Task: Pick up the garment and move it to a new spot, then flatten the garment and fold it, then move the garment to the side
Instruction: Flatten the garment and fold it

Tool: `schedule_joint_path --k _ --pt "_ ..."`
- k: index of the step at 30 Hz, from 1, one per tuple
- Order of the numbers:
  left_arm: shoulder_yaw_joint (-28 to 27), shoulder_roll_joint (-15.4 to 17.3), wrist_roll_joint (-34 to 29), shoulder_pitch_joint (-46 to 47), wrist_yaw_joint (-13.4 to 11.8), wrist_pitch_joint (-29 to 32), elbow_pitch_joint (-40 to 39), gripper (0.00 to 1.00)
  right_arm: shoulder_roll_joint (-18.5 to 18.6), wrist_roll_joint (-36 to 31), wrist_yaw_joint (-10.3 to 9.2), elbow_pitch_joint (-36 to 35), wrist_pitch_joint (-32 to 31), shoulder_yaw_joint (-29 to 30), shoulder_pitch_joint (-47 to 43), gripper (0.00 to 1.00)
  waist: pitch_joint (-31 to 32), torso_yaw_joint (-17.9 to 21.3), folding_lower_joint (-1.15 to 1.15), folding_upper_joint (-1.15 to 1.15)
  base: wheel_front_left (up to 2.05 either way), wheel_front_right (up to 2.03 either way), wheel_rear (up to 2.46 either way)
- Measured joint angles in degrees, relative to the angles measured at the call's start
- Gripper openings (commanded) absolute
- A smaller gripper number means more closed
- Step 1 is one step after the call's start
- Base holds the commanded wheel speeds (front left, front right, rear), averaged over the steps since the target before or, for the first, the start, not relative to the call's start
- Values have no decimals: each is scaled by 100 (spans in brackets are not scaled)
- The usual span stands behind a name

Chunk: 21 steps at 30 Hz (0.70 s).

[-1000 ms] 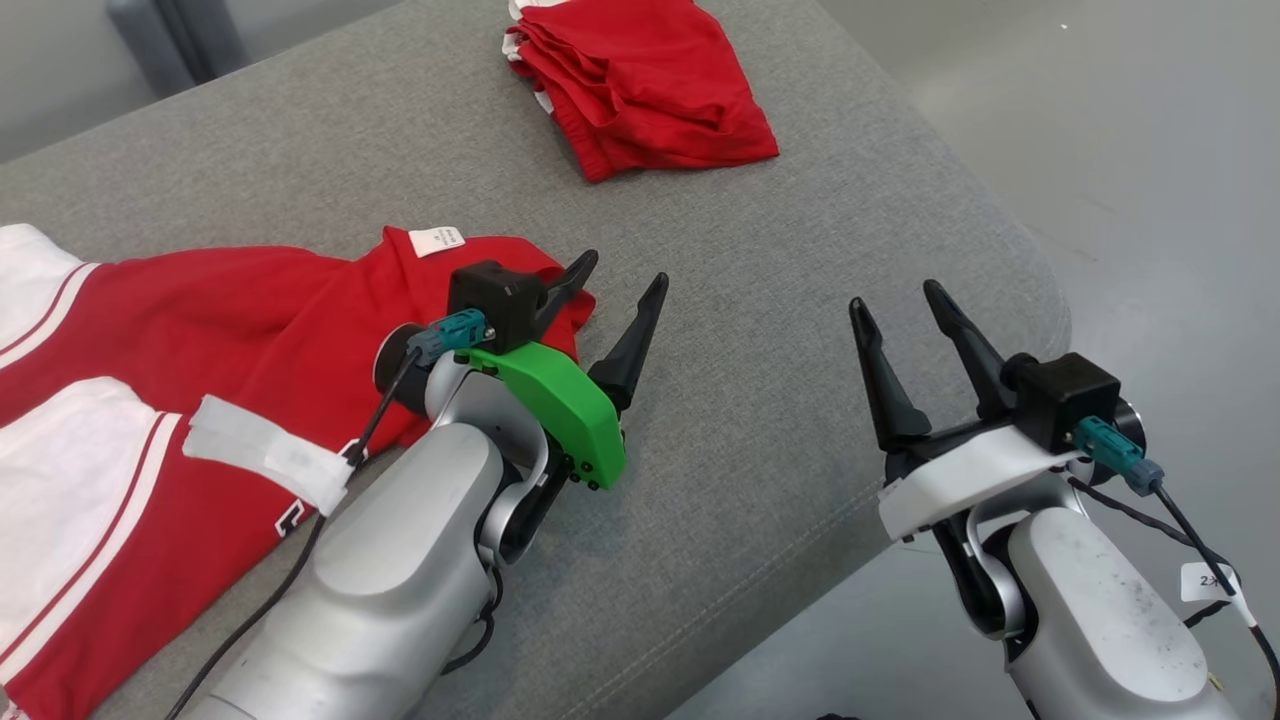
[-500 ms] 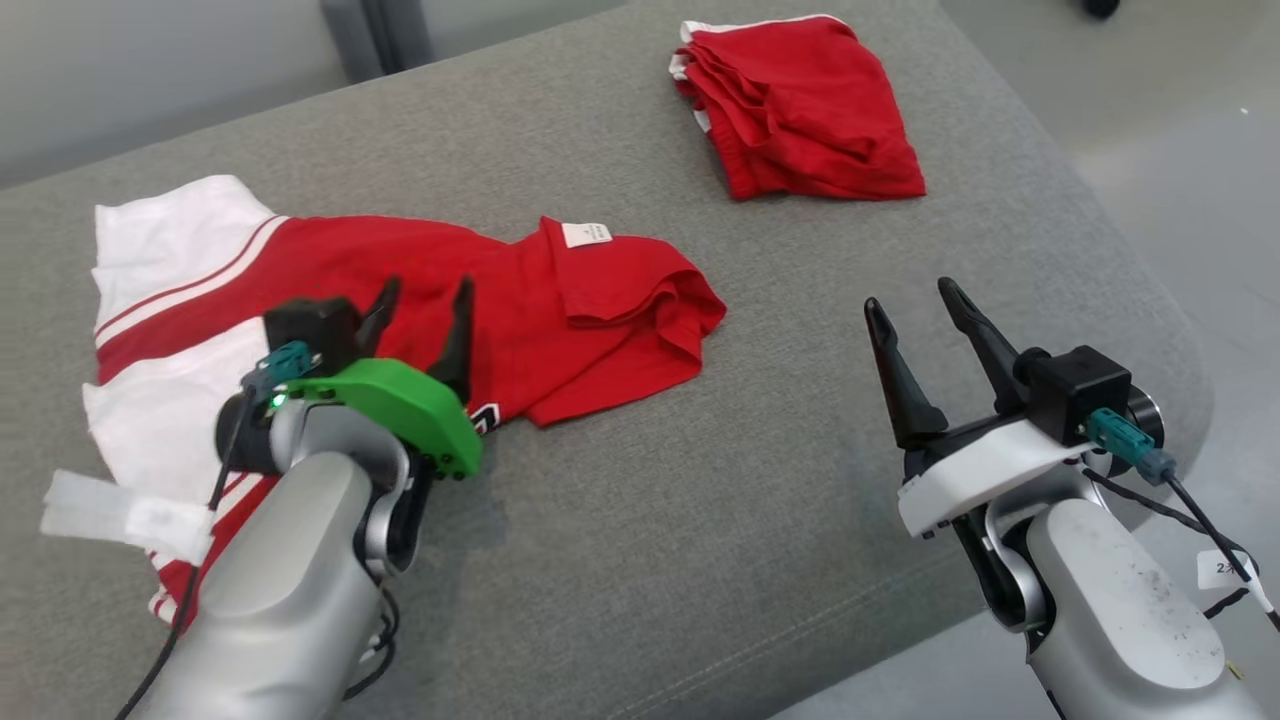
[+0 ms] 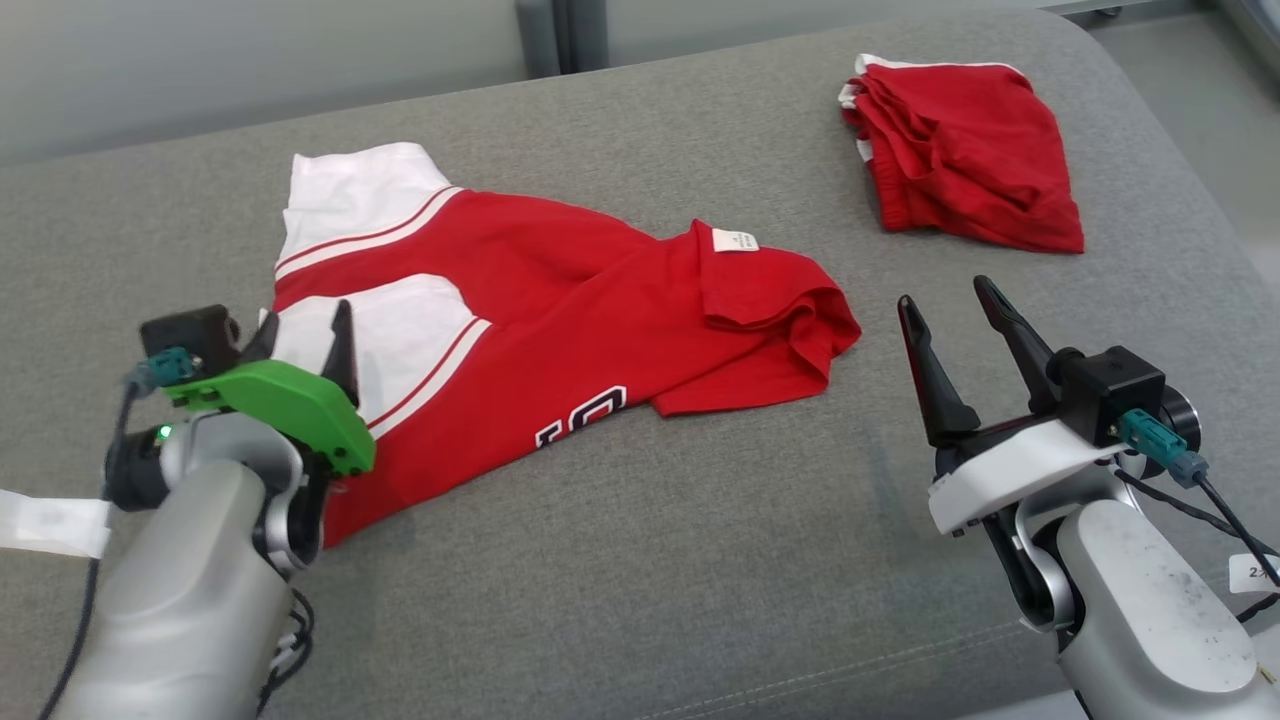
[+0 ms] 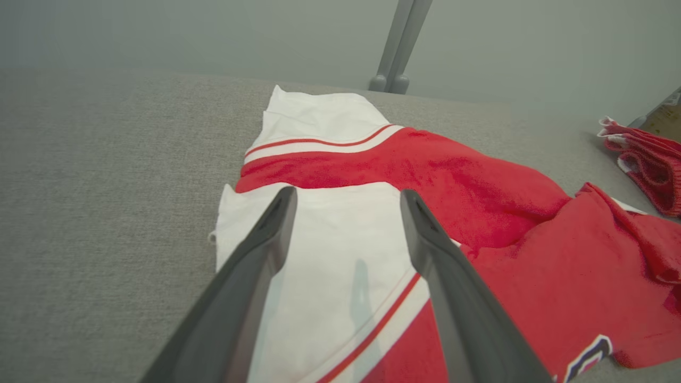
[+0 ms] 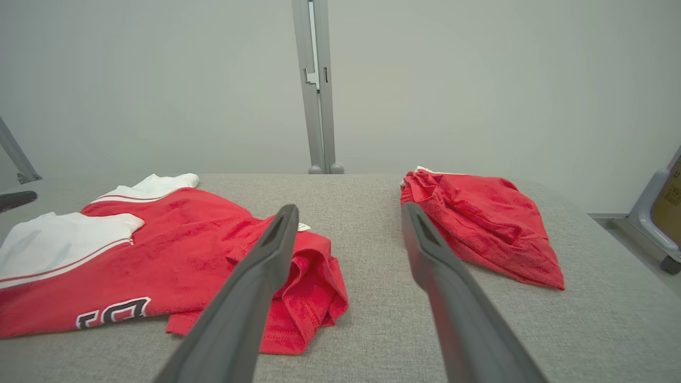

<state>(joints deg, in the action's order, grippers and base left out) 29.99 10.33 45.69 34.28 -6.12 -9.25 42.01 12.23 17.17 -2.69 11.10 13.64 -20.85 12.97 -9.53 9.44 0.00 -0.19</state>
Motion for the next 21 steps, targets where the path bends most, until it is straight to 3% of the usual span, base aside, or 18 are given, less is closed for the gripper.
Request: schedule_joint_path --k 8,21 --pt "-246 359 53 365 -53 341 231 100 25 -51 0 -163 -60 -65 -2 100 -216 -236 0 0 0 0 0" --pt "-179 297 44 701 -53 583 412 100 120 -116 -1 -324 -110 -53 37 100 -625 -246 0 0 0 0 0"
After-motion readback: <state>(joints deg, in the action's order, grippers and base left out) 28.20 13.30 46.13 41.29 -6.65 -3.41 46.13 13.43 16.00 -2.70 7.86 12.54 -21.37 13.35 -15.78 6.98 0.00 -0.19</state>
